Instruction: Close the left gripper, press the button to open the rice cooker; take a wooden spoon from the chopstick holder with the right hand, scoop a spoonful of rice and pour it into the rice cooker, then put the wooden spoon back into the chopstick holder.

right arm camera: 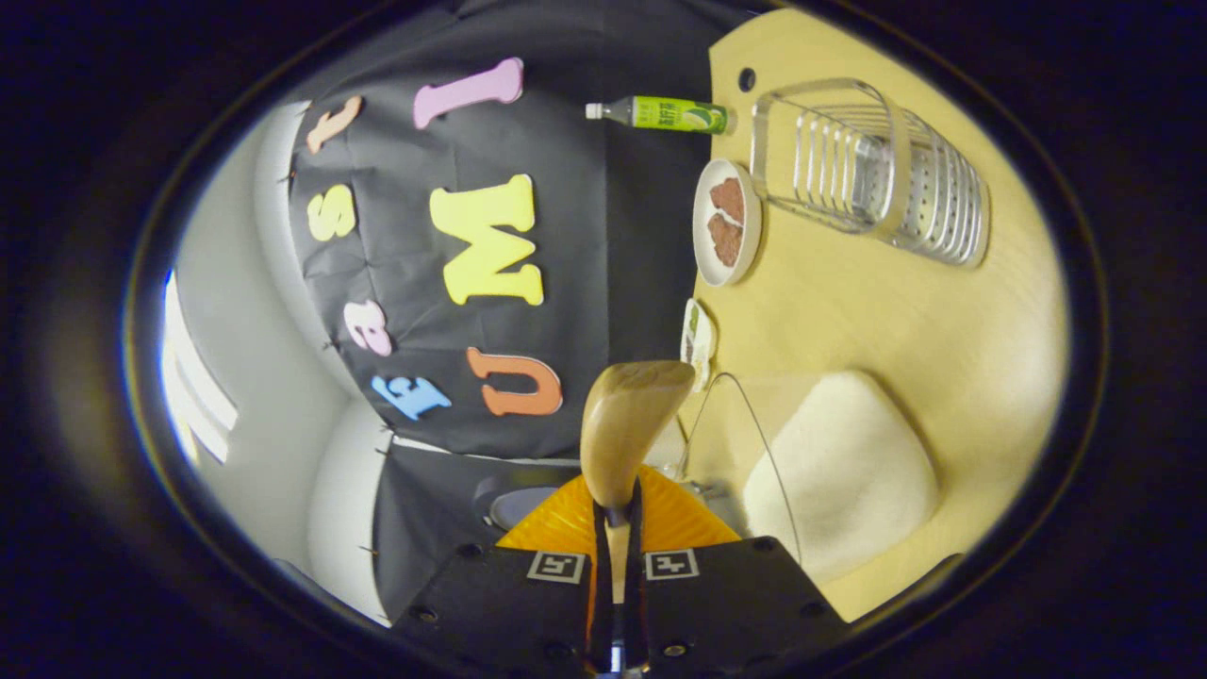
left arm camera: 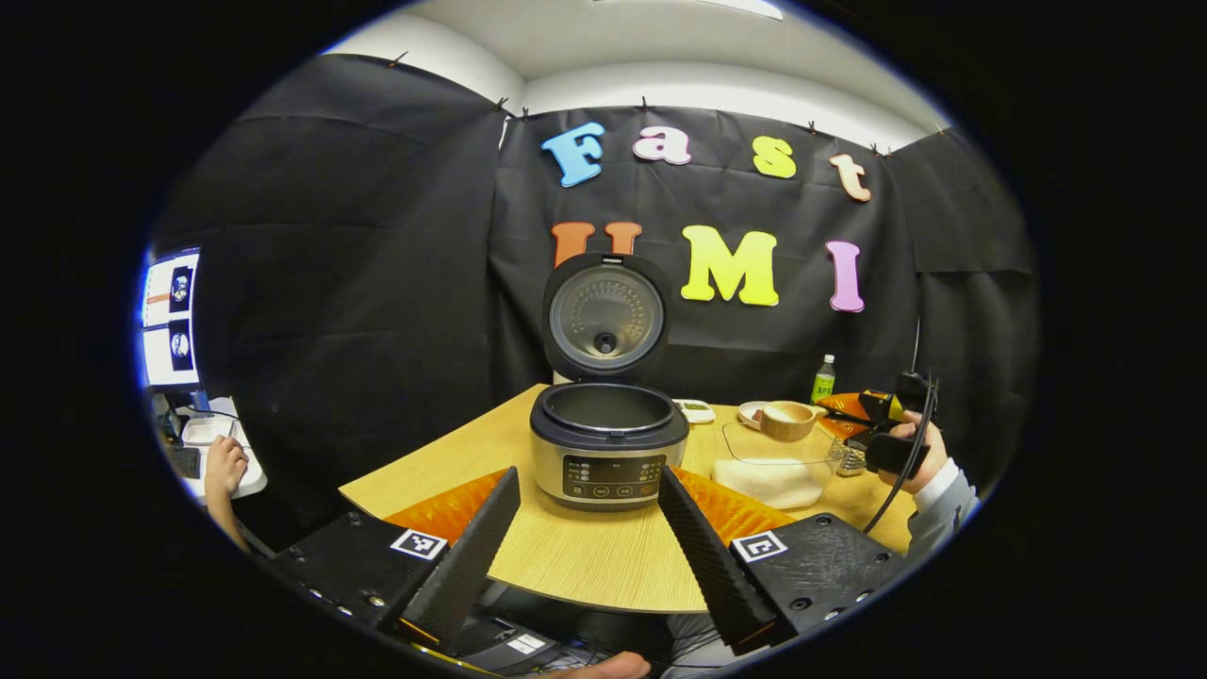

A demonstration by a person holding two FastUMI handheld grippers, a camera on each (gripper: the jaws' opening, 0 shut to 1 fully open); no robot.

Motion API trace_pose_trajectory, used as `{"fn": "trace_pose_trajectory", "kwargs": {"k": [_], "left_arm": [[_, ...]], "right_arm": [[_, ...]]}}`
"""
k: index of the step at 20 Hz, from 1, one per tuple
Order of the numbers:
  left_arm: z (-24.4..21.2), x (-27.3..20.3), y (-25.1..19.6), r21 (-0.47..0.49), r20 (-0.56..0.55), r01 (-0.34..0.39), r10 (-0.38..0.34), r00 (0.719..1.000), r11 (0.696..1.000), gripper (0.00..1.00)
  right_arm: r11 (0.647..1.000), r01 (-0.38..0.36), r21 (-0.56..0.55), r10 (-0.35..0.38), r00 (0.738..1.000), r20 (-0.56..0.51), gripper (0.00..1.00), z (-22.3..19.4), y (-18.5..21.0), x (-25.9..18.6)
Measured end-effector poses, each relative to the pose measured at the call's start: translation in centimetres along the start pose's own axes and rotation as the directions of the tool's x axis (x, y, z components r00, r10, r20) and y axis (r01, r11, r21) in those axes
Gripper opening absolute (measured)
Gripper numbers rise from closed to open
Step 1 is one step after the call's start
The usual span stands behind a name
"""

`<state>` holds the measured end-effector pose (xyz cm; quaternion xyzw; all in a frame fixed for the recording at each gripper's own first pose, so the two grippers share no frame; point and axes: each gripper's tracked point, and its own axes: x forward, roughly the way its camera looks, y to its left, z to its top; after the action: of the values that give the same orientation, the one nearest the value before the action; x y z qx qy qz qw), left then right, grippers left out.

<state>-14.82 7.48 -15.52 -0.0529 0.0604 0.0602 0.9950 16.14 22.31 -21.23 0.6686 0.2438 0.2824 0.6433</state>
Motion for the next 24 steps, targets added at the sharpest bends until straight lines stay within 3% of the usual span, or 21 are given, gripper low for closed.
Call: {"fn": "trace_pose_trajectory", "kwargs": {"k": [2,8,14,18,21,24], "left_arm": [[-0.1,0.1,0.1,-0.002,-0.003,-0.003,0.003,1.0,1.0,0.95],[0.6,-0.7,0.1,0.023,0.021,0.004,-0.004,1.0,1.0,0.95],[2.7,-2.9,0.2,0.034,0.112,0.057,-0.06,0.992,0.998,0.95],[3.4,-4.0,0.6,0.082,0.163,0.048,-0.061,0.985,0.995,0.95],[3.1,-4.2,1.3,0.106,0.167,0.037,-0.054,0.985,0.994,0.95],[2.5,-3.9,2.0,0.088,0.166,0.034,-0.048,0.985,0.996,0.94]], "right_arm": [[0.999,-0.031,0.03,0.031,1.0,0.002,0.1,-0.5,0.5,0.5],[0.999,-0.026,-0.043,0.025,1.0,-0.018,0.1,-3.0,3.6,1.8],[0.973,0.066,-0.223,-0.077,0.996,-0.04,0.1,-5.8,5.4,5.3],[0.926,0.107,-0.363,-0.13,0.991,-0.04,0.1,-8.2,8.2,7.7],[0.854,0.154,-0.496,-0.187,0.982,-0.018,0.1,-10.4,9.1,10.0],[0.784,0.153,-0.601,-0.193,0.981,-0.001,0.1,-12.8,10.9,12.5]]}}
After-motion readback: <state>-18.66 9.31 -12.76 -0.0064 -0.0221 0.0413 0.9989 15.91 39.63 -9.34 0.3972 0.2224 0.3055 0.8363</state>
